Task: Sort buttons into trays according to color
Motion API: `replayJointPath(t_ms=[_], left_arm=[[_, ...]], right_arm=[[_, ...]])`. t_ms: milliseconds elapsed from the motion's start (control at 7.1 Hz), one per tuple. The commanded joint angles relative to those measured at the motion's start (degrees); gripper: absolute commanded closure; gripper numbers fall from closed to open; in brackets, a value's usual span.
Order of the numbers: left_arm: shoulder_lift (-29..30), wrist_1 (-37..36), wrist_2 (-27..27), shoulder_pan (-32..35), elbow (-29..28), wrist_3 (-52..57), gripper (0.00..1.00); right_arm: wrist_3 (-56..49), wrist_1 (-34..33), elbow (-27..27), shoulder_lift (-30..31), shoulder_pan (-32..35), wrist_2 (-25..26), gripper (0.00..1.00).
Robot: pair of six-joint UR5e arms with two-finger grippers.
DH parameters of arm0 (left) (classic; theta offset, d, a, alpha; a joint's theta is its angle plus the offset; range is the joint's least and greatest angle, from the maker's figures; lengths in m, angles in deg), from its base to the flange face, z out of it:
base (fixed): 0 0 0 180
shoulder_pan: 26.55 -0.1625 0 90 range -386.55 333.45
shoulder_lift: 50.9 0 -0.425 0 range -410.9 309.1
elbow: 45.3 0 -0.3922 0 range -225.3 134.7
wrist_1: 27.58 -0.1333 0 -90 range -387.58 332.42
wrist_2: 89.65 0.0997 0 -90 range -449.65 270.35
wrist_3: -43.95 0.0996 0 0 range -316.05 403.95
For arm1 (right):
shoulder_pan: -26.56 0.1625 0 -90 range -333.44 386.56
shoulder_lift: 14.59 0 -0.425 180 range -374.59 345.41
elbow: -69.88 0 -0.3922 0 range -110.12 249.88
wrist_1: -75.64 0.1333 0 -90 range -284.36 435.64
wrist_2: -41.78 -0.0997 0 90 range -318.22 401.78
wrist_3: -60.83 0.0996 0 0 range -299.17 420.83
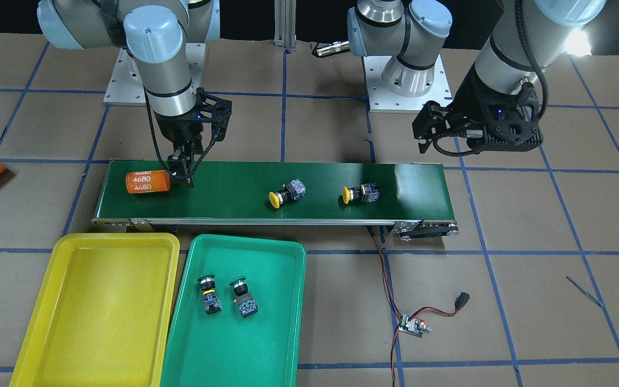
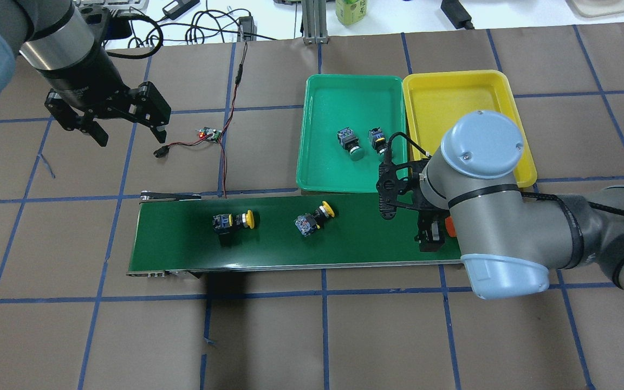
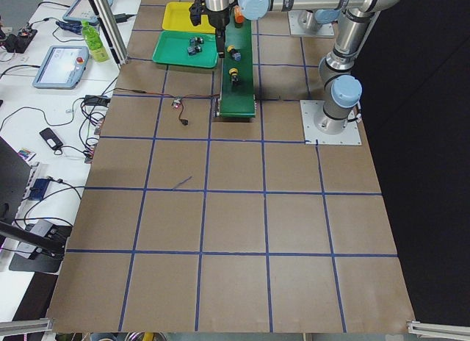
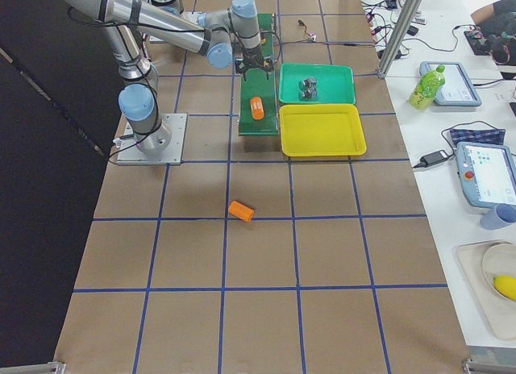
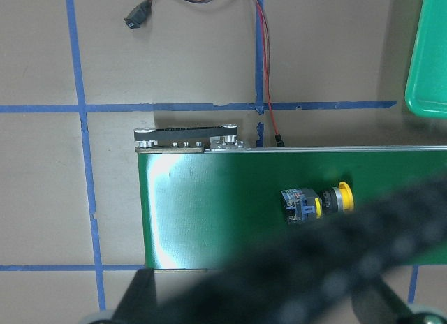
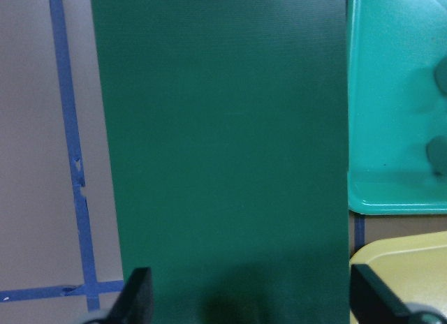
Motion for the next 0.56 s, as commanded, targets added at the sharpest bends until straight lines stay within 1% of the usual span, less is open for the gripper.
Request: replayJointPath(t_ms=[0,141,282,422], left_arm=[[0.35,-0.33,-0.02,0.12,-0.67,-0.3,0.0],[0.35,-1.99,0.59,1.16,-0.67,0.31,0.0],[0.0,-2.44,0.24,1.17,-0.23,0.66,0.0],[0.0,-2.62,0.41,1.17,0.47,-0.03,0.0]], right_arm=[[-1.39,-0.07,2.31,-0.66,0.43,-0.79,0.0],[-2.26,0.19,2.41,-0.75,0.69,-0.8,0.0],[-7.57,0.19,2.41,-1.27,0.69,-0.45,0.0],[-8.93,-1.2,2.06,-2.93,0.52,-0.62,0.0]])
